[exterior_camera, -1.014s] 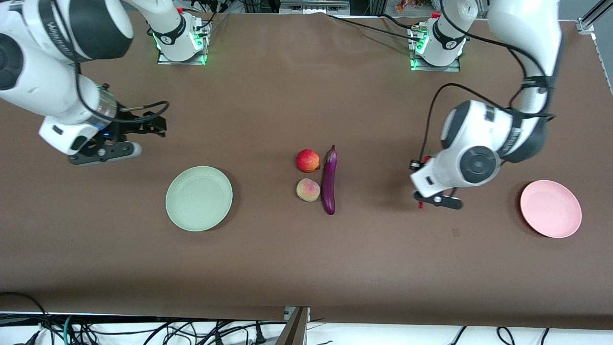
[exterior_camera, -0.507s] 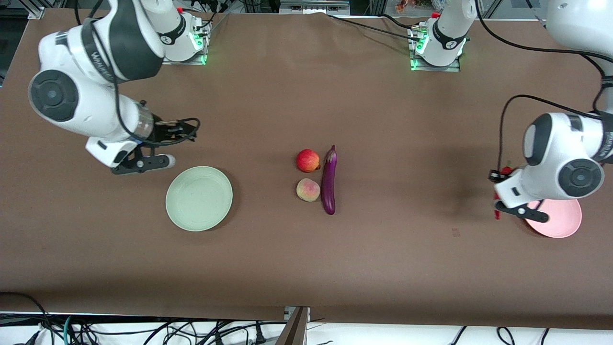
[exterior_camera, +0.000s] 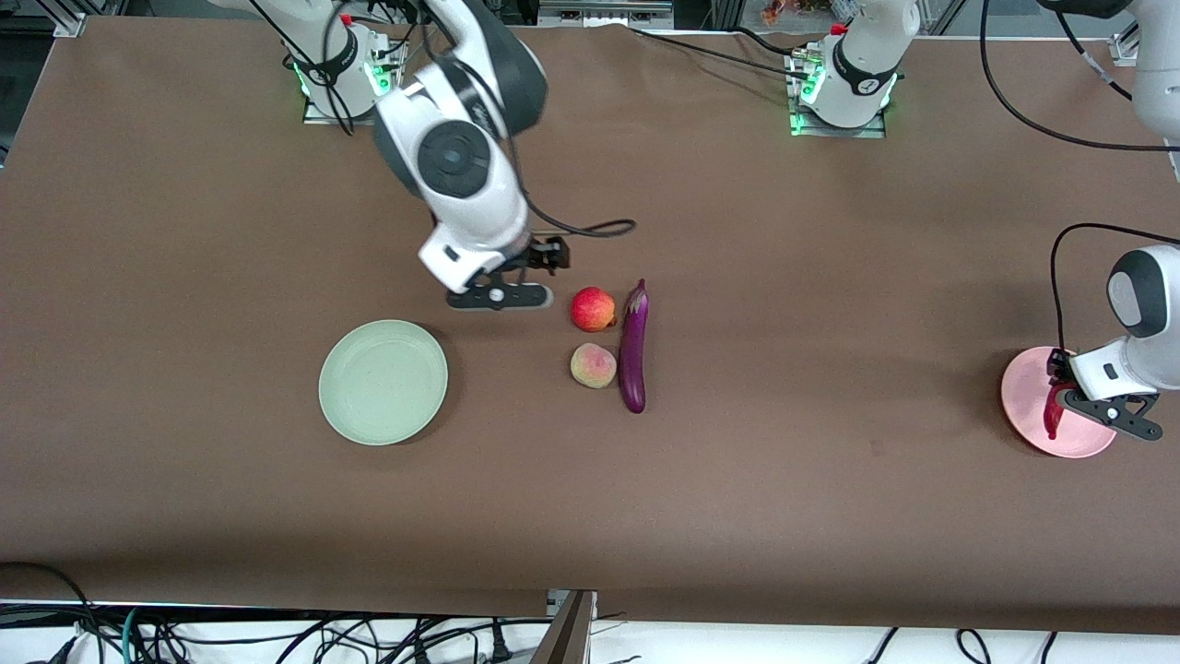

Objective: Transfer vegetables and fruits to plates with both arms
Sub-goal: 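Release the chili on the pink plate while the right gripper grasps the pomegranate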

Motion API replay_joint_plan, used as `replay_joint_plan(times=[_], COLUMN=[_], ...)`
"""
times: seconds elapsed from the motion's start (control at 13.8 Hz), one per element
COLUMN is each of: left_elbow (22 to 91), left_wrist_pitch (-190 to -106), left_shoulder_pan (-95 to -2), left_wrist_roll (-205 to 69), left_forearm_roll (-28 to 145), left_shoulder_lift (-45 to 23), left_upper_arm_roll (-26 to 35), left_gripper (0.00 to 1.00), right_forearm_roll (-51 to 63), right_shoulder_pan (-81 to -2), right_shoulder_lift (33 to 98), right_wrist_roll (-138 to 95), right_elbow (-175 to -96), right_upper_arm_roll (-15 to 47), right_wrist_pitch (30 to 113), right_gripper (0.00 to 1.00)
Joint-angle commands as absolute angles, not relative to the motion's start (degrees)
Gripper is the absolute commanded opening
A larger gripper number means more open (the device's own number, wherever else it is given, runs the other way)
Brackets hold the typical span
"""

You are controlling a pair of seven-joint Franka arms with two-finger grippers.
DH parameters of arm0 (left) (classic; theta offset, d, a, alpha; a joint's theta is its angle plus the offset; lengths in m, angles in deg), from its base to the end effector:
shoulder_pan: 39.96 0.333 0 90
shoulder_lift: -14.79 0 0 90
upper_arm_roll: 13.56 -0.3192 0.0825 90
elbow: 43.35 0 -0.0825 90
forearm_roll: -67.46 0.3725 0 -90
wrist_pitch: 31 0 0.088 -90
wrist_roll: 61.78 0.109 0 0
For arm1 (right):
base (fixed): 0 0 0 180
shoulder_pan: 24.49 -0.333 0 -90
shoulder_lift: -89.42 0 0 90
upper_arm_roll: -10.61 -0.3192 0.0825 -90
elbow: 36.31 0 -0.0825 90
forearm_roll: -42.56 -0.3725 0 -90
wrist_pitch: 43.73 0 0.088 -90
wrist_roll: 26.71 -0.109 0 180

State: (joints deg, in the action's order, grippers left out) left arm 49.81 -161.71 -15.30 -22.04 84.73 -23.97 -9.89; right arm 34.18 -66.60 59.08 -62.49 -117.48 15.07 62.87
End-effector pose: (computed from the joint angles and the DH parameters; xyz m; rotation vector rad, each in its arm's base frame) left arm 0.6329 0.2569 0.2333 -2.8877 0.7572 0.1631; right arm 0.5315 0.4368 0.3920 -3.1064 0.0095 0.1961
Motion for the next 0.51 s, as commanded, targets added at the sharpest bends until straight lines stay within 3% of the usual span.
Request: replay_joint_plan(times=[0.0, 0.07, 0.43], left_elbow=[49.3, 49.1, 48.5], left_wrist_pitch=[-162.3, -162.3, -161.3], left_shoulder_pan=[-15.3, -15.3, -15.8], left_wrist_roll=[-20.7, -20.6, -21.0], left_forearm_roll=[86.0, 86.0, 85.7], left_shoulder_lift=[-24.1, -24.1, -23.1], left_upper_arm_roll=[-8.9, -8.7, -8.2], left_gripper=[0.73, 1.0, 1.0], right_forearm_roll=[32.5, 32.5, 32.5], right_shoulder_pan=[-68.8, -70.0, -73.4], right_shoulder_lift=[51.9, 50.3, 43.9], right_wrist_roll=[-68.9, -71.4, -77.8], right_elbow=[-111.3, -111.3, -111.5], right_upper_arm_roll=[15.1, 15.1, 15.1], right_wrist_pitch=[66.3, 69.7, 80.4], right_gripper=[1.0, 1.0, 1.0])
